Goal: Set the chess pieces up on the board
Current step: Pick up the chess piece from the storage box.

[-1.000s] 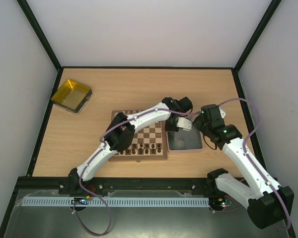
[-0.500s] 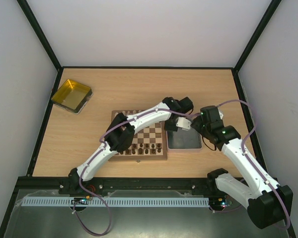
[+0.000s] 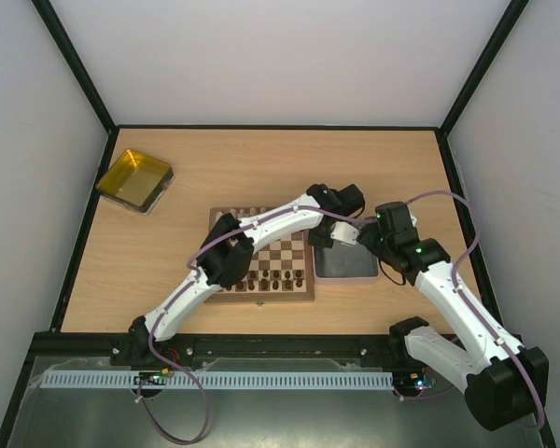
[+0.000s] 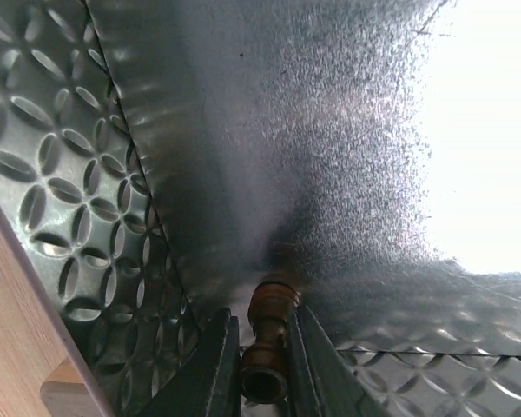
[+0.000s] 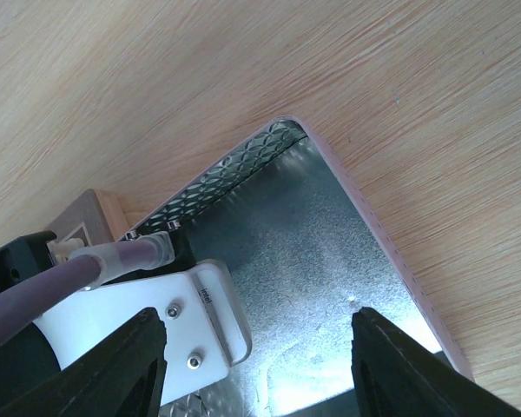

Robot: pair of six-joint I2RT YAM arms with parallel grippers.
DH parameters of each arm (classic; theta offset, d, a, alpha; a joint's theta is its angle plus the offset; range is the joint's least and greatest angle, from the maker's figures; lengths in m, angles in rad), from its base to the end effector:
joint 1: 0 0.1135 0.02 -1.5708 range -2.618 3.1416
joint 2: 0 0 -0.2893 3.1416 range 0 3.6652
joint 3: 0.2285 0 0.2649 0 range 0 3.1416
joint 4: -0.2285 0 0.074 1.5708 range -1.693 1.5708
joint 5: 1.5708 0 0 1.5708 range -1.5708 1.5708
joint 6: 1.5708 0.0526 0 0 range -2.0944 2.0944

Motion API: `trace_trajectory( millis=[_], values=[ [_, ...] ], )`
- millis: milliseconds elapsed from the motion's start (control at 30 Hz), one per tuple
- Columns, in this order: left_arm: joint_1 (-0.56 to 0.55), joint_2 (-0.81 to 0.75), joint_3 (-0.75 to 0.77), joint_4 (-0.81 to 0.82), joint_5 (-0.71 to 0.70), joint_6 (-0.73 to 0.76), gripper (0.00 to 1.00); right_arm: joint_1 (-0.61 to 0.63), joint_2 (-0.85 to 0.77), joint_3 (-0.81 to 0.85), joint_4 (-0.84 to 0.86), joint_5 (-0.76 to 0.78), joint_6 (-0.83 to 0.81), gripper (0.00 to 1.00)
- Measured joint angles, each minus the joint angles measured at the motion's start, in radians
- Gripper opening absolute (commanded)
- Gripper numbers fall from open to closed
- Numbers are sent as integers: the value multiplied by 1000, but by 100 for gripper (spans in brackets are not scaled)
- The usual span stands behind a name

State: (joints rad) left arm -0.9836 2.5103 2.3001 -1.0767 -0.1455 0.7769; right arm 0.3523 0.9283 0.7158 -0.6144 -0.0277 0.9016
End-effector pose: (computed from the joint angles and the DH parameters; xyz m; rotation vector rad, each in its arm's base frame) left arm 0.3131 -0.4567 0.1681 2.1706 1.8318 0.1640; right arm 0.1846 0.0694 0.2562 0.6622 2.3996 0.5976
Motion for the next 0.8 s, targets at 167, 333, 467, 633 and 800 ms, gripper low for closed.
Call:
trace_trajectory(
  millis=[167, 333, 467, 633, 800],
  values=[
    [-2, 0, 0, 0, -1, -2, 2, -2, 0, -3, 0, 0, 0, 57],
    [-4, -3, 0, -7, 15, -11, 2, -2, -1, -3, 0, 4, -1, 58],
    [-5, -18, 0, -8, 35, -22, 2, -3, -1, -3, 0, 9, -1, 57],
    [-5, -60, 0, -8, 40, -34, 2, -5, -2, -3, 0, 20, -4, 57],
    [-2, -90, 1, -19, 36, -51, 3, -5, -13, 9, 7, 40, -6, 57]
  ],
)
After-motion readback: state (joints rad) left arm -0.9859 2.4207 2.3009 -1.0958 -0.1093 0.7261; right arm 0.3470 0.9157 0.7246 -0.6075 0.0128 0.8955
